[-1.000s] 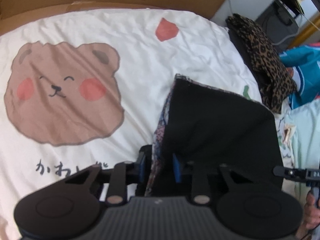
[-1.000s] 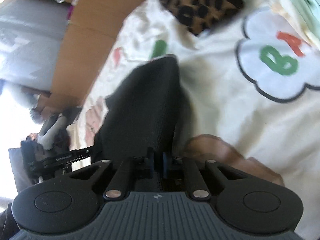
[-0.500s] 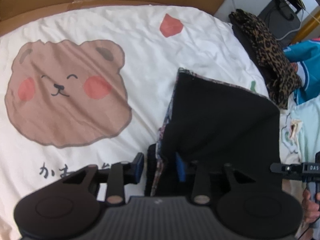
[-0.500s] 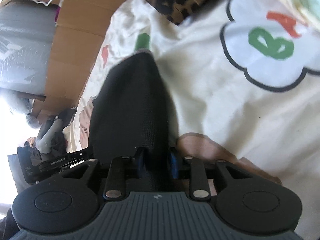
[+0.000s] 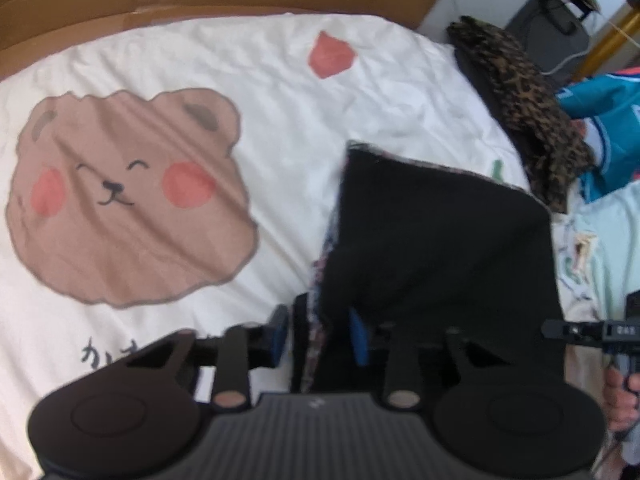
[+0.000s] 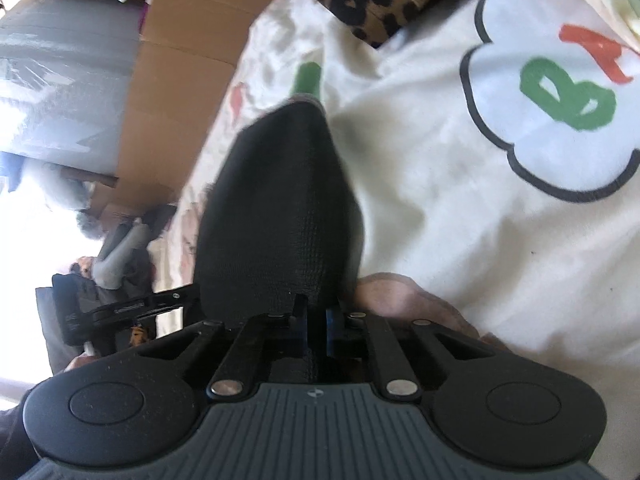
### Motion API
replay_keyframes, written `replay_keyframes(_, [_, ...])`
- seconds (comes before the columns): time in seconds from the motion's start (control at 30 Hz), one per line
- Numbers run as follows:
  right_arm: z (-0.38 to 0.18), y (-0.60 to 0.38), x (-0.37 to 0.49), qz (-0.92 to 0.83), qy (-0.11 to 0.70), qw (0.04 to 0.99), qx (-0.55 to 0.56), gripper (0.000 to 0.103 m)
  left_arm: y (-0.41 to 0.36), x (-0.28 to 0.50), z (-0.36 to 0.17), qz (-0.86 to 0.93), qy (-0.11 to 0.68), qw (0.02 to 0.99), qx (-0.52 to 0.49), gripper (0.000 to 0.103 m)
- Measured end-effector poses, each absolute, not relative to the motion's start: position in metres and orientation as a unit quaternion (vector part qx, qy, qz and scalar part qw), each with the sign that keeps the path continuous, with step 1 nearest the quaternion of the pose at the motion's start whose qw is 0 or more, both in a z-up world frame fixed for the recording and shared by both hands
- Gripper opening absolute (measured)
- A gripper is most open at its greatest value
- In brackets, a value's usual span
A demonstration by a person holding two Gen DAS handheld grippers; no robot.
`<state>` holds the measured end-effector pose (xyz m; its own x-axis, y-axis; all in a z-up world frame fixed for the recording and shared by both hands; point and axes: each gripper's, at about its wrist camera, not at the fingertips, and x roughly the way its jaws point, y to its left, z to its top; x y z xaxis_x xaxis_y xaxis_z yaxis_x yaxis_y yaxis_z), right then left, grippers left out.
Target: Fold clothes
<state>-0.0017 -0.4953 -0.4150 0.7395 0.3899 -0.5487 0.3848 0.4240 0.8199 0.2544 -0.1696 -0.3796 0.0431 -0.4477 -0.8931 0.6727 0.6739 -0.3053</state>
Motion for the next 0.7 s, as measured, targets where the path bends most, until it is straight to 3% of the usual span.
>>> replay_keyframes(0.13, [-0.42, -0.495, -0.003, 0.0, 0.363, 0.758, 0.541, 0.007, -0.165, 0.256, -0.378, -0.395, 0.576, 0.711, 0.079, 0.028])
replay_keyframes(0.2, [-0.427, -0.495, -0.001, -0.009, 0.376, 0.746, 0.549, 0.015, -0.16, 0.259, -0.376, -0.401, 0.582, 0.705, 0.062, 0.029])
replay_keyframes(0.3, [-0.427, -0.497, 0.0, 0.001, 0.375, 0.741, 0.557, 0.035, -0.15, 0.264, -0.372, -0.41, 0.589, 0.696, 0.037, 0.042])
replay_keyframes(0.33, [-0.427, -0.496, 0.001, 0.005, 0.374, 0.74, 0.559, 0.037, -0.148, 0.264, -0.372, -0.41, 0.592, 0.693, 0.034, 0.054])
replay_keyframes(0.37, [-0.426, -0.496, 0.002, 0.008, 0.374, 0.74, 0.559, 0.041, -0.146, 0.264, -0.374, -0.41, 0.596, 0.69, 0.031, 0.059])
replay_keyframes(0.5, [-0.428, -0.491, 0.007, 0.019, 0.379, 0.737, 0.559, 0.042, -0.144, 0.263, -0.385, -0.414, 0.613, 0.672, 0.016, 0.06])
replay_keyframes(0.7, [-0.433, -0.49, 0.008, 0.022, 0.377, 0.731, 0.569, 0.042, -0.145, 0.263, -0.404, -0.439, 0.618, 0.653, -0.013, 0.073])
